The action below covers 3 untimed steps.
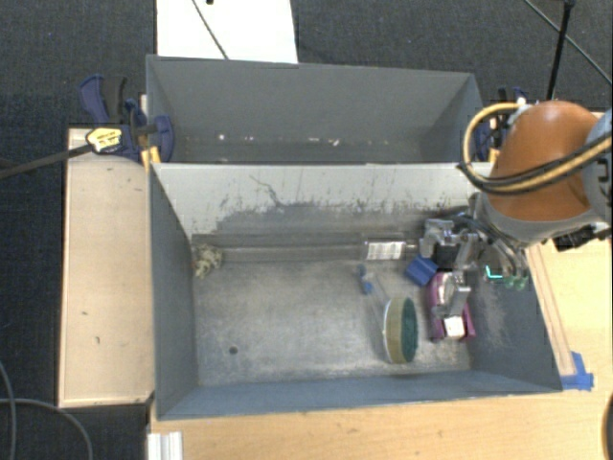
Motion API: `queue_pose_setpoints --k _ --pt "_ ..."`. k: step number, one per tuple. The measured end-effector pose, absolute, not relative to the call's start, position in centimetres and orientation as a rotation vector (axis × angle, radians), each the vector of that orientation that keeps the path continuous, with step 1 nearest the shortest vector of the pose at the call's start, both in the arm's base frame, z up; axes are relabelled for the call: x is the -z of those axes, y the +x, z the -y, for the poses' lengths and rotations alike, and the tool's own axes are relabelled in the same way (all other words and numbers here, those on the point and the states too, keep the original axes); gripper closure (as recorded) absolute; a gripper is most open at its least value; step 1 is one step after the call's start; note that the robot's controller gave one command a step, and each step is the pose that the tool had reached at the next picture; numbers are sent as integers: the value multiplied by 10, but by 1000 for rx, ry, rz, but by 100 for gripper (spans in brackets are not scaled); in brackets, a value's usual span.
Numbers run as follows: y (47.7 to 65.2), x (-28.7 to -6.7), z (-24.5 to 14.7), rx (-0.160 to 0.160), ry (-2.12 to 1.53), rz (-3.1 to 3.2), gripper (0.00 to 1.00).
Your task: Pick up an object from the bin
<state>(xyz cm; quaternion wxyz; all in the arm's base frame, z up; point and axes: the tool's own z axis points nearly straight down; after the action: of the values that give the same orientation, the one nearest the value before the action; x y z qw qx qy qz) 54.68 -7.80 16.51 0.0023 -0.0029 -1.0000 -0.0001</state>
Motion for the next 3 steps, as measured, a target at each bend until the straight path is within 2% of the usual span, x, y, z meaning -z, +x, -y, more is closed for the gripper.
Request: queue_pose_setpoints --k 1,2,3 --pt "484 -79 70 -1 495 3109 0" --pt "487 -76 -8 1 985 2994 0" --pt "497 -70 -33 1 1582 2720 0"
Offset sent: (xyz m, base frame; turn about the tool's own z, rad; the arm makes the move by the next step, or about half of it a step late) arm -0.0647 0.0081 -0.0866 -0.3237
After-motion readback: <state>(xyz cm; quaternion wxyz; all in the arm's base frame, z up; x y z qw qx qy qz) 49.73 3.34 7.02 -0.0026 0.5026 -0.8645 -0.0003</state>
